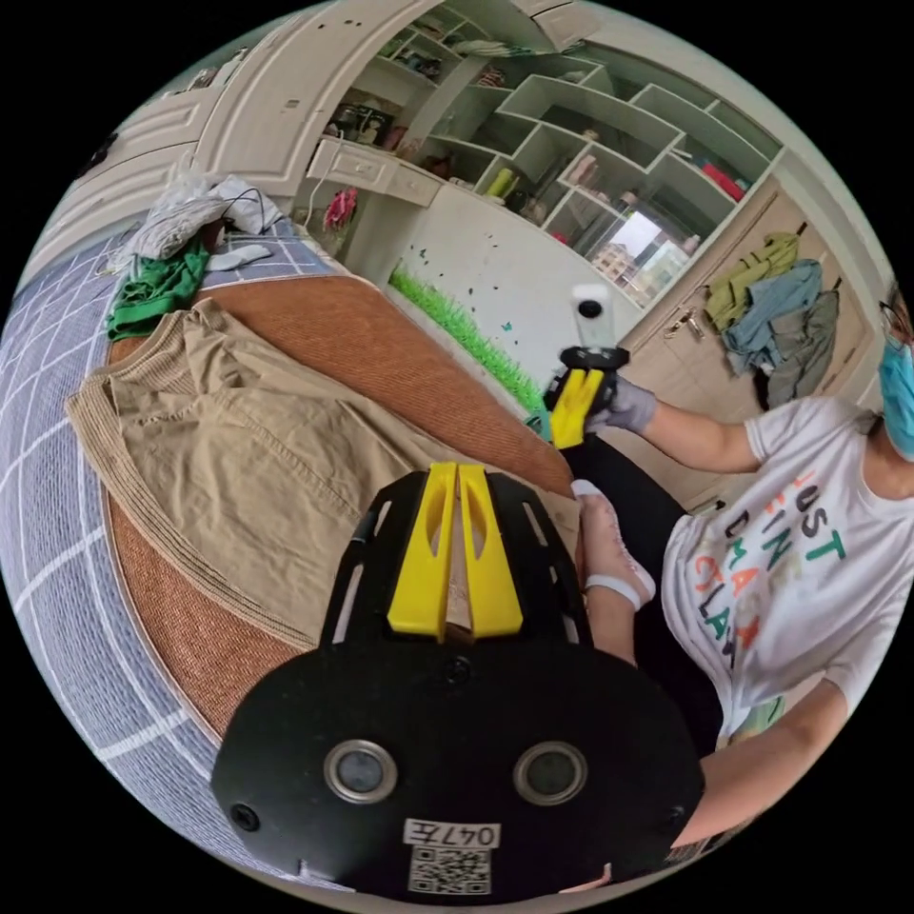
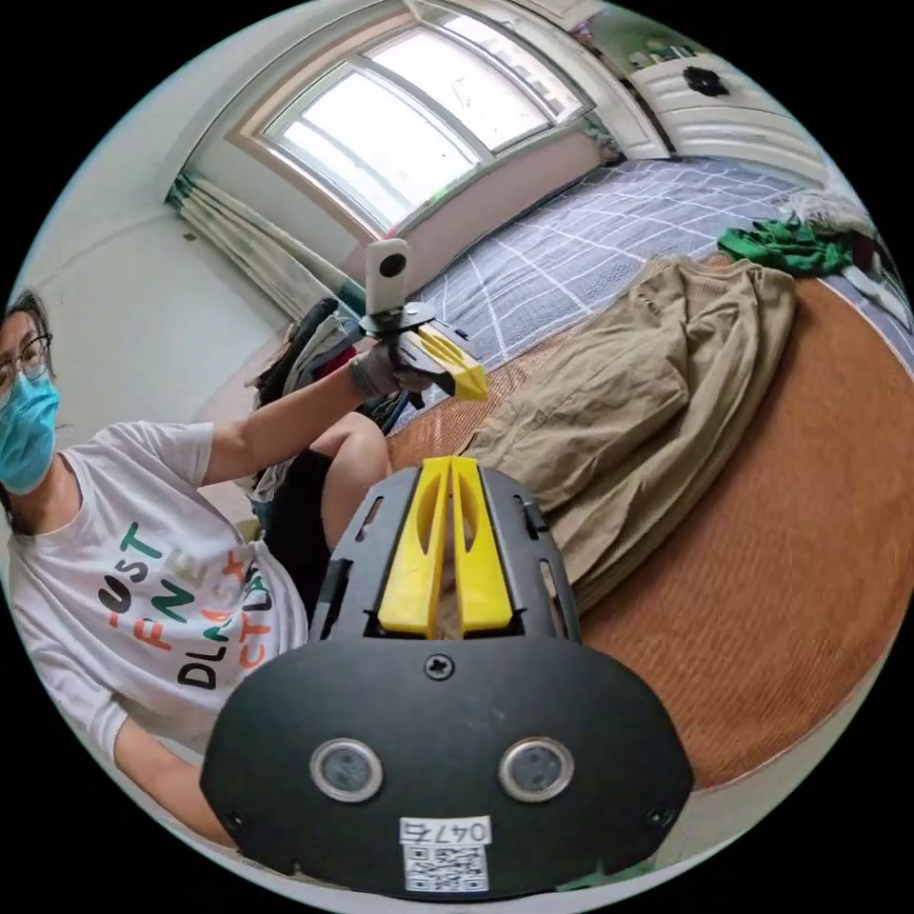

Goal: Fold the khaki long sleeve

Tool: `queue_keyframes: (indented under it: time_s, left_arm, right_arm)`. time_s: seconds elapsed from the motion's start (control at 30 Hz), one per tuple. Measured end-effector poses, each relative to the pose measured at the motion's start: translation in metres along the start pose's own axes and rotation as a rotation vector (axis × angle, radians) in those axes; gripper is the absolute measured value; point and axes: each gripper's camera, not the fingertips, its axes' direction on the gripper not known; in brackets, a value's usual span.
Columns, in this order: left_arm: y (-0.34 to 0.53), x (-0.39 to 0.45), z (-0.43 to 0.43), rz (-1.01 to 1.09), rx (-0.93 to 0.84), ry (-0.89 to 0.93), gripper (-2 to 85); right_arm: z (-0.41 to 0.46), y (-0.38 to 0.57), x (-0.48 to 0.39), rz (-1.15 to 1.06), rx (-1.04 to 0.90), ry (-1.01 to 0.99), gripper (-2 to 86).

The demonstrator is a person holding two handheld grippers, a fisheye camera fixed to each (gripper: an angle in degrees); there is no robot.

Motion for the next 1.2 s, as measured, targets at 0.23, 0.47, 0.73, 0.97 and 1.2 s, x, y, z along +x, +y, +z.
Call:
queue_keyframes:
  time_s: [0.23, 0.47, 0.73, 0.97, 1.2]
  left_arm:
    - [0.023, -0.054, 0.045, -0.134, 0.057, 0.06, -1.0]
    - [0.012, -0.084, 0.105, -0.179, -0.149, 0.049, -1.0]
    - [-0.009, -0.089, 0.14, -0.176, -0.145, 0.026, -1.0]
    - [-0.027, -0.089, 0.155, -0.206, -0.154, 0.002, -1.0]
    - [-0.017, -0.058, 0.124, -0.367, -0.358, 0.144, -0.9]
  right_arm:
    - [0.122, -0.059, 0.039, -0.011, -0.248, -0.024, -1.3]
    - [0.124, -0.022, 0.038, 0.002, -0.234, 0.036, -1.3]
    - [0.092, 0.031, 0.041, 0.088, -0.2, 0.109, -1.3]
    - [0.073, 0.083, 0.042, 0.199, -0.098, 0.137, -1.2]
    - [0.028, 0.162, -0.023, 0.133, -0.093, 0.008, 1.6]
